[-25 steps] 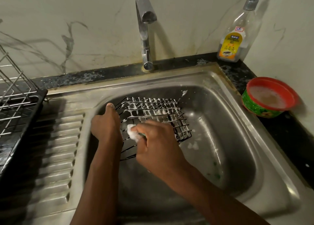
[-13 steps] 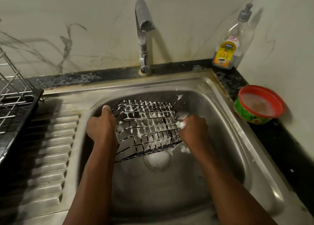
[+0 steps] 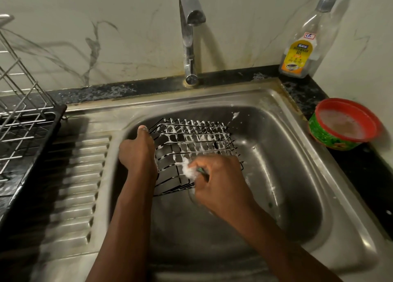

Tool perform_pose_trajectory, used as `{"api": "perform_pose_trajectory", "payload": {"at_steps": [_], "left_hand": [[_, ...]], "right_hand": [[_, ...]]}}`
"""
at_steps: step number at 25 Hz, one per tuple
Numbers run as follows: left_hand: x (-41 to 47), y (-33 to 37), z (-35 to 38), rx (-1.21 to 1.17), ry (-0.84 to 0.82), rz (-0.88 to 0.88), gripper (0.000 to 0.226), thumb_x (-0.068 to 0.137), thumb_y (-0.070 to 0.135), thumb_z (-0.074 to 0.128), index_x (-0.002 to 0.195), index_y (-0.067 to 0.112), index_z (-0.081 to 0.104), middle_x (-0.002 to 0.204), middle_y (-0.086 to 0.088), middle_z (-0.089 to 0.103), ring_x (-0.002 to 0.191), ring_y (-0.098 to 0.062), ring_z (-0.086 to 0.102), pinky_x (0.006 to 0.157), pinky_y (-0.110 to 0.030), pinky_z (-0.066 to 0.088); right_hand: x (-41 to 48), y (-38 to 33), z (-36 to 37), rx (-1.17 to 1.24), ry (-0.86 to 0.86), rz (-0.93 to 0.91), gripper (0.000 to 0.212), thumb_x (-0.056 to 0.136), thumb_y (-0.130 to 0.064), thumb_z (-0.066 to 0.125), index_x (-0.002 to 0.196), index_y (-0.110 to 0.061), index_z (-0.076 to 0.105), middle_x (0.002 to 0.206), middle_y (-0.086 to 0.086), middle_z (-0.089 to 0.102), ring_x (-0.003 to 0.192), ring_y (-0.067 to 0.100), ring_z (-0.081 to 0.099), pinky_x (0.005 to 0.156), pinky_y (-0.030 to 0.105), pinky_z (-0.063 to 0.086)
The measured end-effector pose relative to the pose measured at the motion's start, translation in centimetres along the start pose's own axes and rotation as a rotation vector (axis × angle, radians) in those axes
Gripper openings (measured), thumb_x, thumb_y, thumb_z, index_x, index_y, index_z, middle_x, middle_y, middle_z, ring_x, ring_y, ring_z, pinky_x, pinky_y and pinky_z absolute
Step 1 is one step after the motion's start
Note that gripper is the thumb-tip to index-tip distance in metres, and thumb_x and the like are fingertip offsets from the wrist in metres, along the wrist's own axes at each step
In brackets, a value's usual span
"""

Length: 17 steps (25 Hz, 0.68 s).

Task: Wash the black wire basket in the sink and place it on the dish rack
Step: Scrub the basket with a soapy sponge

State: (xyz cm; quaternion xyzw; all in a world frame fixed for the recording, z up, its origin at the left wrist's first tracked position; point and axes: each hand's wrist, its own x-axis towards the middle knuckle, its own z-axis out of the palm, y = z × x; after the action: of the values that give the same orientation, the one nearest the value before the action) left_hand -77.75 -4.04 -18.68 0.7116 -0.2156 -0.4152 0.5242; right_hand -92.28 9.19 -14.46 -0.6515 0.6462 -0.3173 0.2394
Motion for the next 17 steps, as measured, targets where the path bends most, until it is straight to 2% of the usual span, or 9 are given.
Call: {"api": "perform_pose_trajectory", "payload": {"at_steps": [2,4,6,8,10,11,13,15,17], "left_hand": [[0.1,-0.2,0.1,-0.026,-0.009,-0.007,0.041,0.066,0.051,0.065,0.082,0.013,0.066,0.093,-0.011,0.076,0.083,-0.034,0.075,0.081,-0.055,0.063],[0.0,-0.2,0.1,-0.025,0.001,-0.027,0.046,0.067,0.051,0.065,0.087,0.011,0.070,0.093,-0.010,0.075,0.082,-0.033,0.075,0.080,-0.056,0.063],[-0.8,0.4,0.1,-0.003,-0.001,-0.027,0.038,0.071,0.049,0.064,0.077,0.012,0.067,0.087,-0.008,0.074,0.081,-0.034,0.075,0.080,-0.056,0.062],[-1.8,1.0,-0.1,0.015,0.006,-0.021,0.033,0.080,0.045,0.064,0.069,0.013,0.061,0.081,-0.005,0.070,0.082,-0.034,0.074,0.081,-0.055,0.062],[-2.0,1.2,-0.2,0.028,0.029,0.002,0.035,0.089,0.040,0.063,0.071,0.010,0.057,0.077,-0.002,0.065,0.083,-0.031,0.072,0.084,-0.050,0.062],[-1.9,1.1,-0.1,0.034,0.045,0.008,0.034,0.090,0.039,0.063,0.071,0.012,0.056,0.077,-0.001,0.064,0.081,-0.029,0.071,0.084,-0.048,0.062],[-1.8,1.1,0.0,0.038,0.043,0.002,0.030,0.090,0.038,0.064,0.069,0.018,0.055,0.077,-0.001,0.066,0.078,-0.026,0.070,0.083,-0.046,0.062],[-1.5,1.1,0.1,0.022,0.034,-0.022,0.028,0.086,0.039,0.064,0.073,0.015,0.060,0.081,-0.004,0.069,0.078,-0.028,0.073,0.081,-0.050,0.063],[-1.4,1.0,0.1,0.043,0.033,-0.027,0.032,0.086,0.040,0.064,0.088,0.008,0.066,0.088,-0.005,0.070,0.081,-0.029,0.073,0.082,-0.051,0.063]], "right_hand": [[0.9,2.8,-0.6,-0.134,0.019,0.197,0.030,0.079,-0.002,0.074,0.103,-0.019,0.076,0.094,0.000,0.073,0.073,0.006,0.059,0.060,0.013,0.046],[2.4,5.3,-1.4,-0.254,0.052,0.401,0.028,0.078,-0.008,0.075,0.104,-0.019,0.074,0.100,0.008,0.070,0.085,0.017,0.061,0.066,0.020,0.046],[3.0,6.1,-1.7,-0.283,0.085,0.491,0.027,0.077,-0.012,0.076,0.103,-0.016,0.071,0.104,0.011,0.068,0.094,0.025,0.064,0.073,0.025,0.049],[2.3,5.2,-1.2,-0.199,0.103,0.431,0.023,0.079,-0.009,0.074,0.100,-0.016,0.072,0.100,0.006,0.072,0.086,0.017,0.067,0.070,0.023,0.053],[1.0,2.2,-0.3,-0.070,0.057,0.229,0.019,0.082,-0.002,0.069,0.095,-0.016,0.074,0.092,-0.007,0.072,0.074,-0.004,0.061,0.064,0.010,0.050],[0.5,0.6,0.1,-0.028,0.030,0.134,0.020,0.082,0.000,0.067,0.093,-0.015,0.074,0.087,-0.011,0.070,0.069,-0.009,0.058,0.061,0.006,0.047],[0.2,-0.8,0.4,-0.005,0.038,0.065,0.022,0.081,0.001,0.068,0.092,-0.017,0.075,0.084,-0.011,0.071,0.068,-0.005,0.059,0.060,0.008,0.048],[0.8,0.2,0.1,-0.050,0.071,0.121,0.023,0.079,-0.002,0.070,0.095,-0.018,0.075,0.087,-0.003,0.074,0.075,0.009,0.067,0.070,0.024,0.057],[1.5,3.0,-0.8,-0.209,0.071,0.235,0.026,0.078,-0.004,0.073,0.101,-0.016,0.074,0.095,0.005,0.075,0.087,0.021,0.070,0.079,0.033,0.058]]}}
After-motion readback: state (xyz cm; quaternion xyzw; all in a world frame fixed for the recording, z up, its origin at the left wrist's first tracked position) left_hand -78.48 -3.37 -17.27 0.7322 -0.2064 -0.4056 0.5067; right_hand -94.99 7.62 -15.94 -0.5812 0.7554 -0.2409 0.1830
